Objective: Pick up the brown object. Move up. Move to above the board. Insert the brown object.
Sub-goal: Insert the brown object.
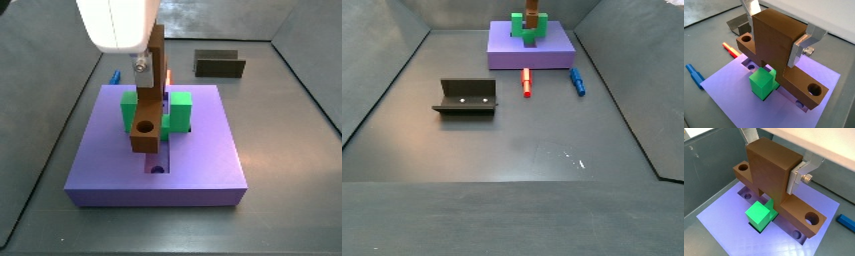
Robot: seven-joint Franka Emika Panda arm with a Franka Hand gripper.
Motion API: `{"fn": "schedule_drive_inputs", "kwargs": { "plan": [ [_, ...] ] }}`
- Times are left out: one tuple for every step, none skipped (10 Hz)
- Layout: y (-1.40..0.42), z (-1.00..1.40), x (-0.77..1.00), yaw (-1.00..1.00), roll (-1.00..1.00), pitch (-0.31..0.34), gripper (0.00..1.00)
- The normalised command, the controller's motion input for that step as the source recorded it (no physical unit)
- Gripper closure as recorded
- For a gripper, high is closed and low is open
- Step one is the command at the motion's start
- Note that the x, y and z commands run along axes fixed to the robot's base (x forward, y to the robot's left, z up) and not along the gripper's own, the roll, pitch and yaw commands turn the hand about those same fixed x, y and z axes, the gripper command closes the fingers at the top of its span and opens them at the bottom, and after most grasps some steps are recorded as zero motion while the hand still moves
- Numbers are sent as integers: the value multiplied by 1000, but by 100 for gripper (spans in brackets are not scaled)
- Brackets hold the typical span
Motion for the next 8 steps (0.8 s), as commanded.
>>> {"fn": "schedule_drive_inputs", "kwargs": {
  "plan": [
    [94,-206,0,111,16,0,100],
    [46,-246,-6,111,71,-17,100],
    [0,-240,0,123,69,-6,100],
    [0,-246,0,146,69,0,100],
    [-189,-294,40,231,69,-20,100],
    [-154,-291,20,231,96,-17,100],
    [-37,-266,97,231,81,0,100],
    [0,-234,183,180,110,0,100]
  ]
}}
